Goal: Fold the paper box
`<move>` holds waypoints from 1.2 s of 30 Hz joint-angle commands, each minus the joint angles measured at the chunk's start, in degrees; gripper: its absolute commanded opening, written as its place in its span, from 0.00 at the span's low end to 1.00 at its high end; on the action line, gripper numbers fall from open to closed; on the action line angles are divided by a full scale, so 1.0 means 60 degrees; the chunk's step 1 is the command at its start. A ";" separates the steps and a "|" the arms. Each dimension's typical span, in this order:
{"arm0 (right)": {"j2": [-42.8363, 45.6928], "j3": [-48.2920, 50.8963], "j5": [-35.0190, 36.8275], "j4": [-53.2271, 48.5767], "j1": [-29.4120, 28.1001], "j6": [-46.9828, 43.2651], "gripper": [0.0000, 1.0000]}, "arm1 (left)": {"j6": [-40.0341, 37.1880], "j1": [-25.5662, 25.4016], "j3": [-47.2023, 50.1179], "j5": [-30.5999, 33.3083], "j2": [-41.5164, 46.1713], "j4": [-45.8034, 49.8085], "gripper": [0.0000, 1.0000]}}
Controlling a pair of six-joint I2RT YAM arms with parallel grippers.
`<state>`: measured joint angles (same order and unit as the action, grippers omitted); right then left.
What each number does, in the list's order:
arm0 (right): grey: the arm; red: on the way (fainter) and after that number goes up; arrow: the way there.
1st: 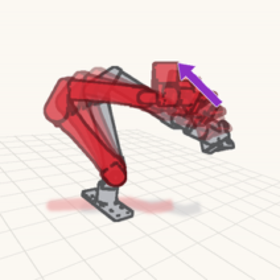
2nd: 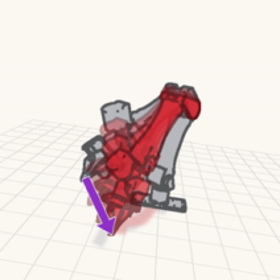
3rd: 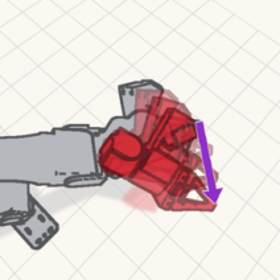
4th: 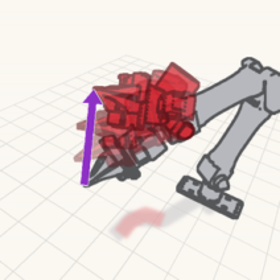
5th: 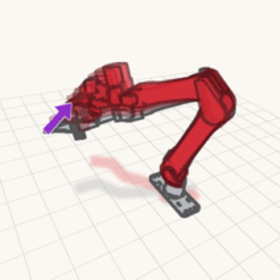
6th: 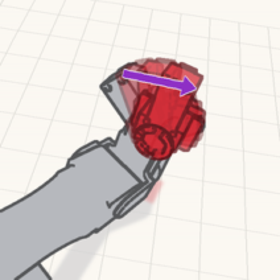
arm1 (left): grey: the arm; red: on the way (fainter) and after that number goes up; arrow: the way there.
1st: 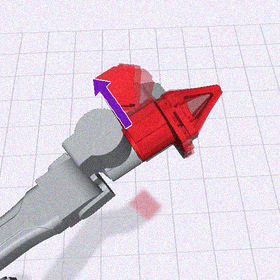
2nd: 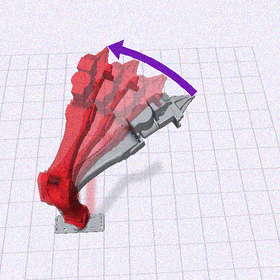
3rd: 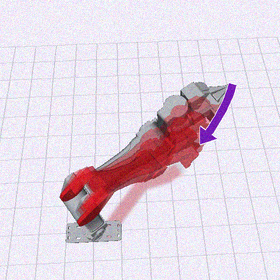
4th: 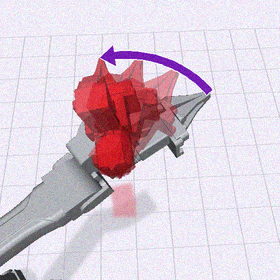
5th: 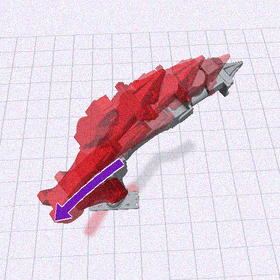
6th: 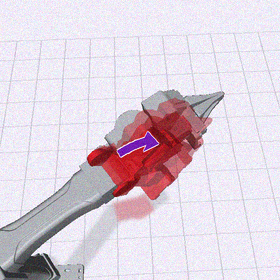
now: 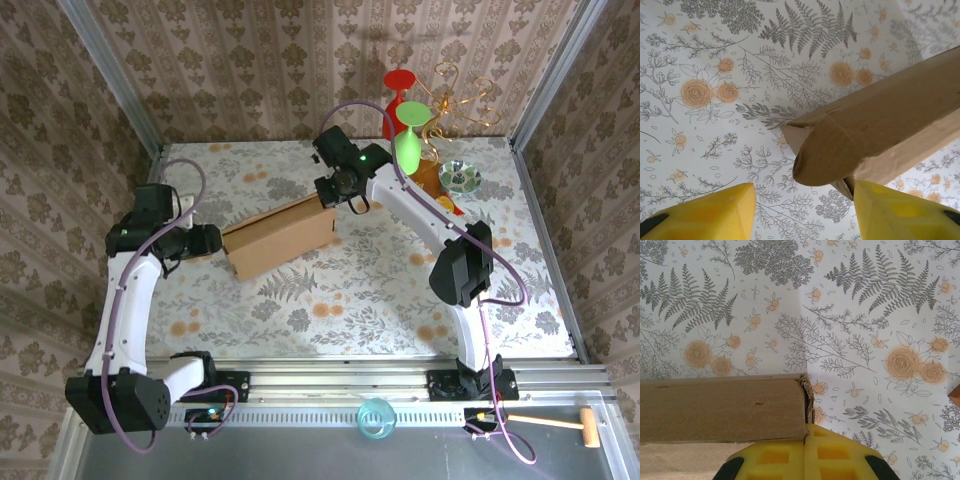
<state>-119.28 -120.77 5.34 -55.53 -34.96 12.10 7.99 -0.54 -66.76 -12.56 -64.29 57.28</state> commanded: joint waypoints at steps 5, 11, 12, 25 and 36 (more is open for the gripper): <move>-0.0417 -0.0141 -0.0329 -0.0809 0.0088 -0.0146 0.00 | -0.0689 -0.0205 -0.0223 0.0055 -0.0558 -0.0274 0.51; -0.0501 -0.0233 -0.0406 -0.0853 0.0092 -0.0143 0.00 | -0.0620 -0.0234 -0.0554 0.0024 -0.0972 -0.0433 0.46; -0.0521 -0.0258 -0.0415 -0.0867 0.0099 -0.0141 0.00 | -0.0607 -0.0262 -0.0604 0.0040 -0.1034 -0.0435 0.45; -0.0552 -0.0334 -0.0481 -0.0882 0.0092 -0.0143 0.00 | -0.0346 -0.0375 -0.0570 0.0104 -0.1496 -0.0736 0.32; -0.0554 -0.0305 -0.0521 -0.0925 0.0097 -0.0111 0.00 | 0.0274 -0.0547 -0.0728 -0.0178 -0.1784 -0.0590 0.19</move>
<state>-120.18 -122.13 2.98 -55.92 -34.65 11.92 7.79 -3.36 -69.56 -12.16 -74.19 53.54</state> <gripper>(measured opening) 0.057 0.198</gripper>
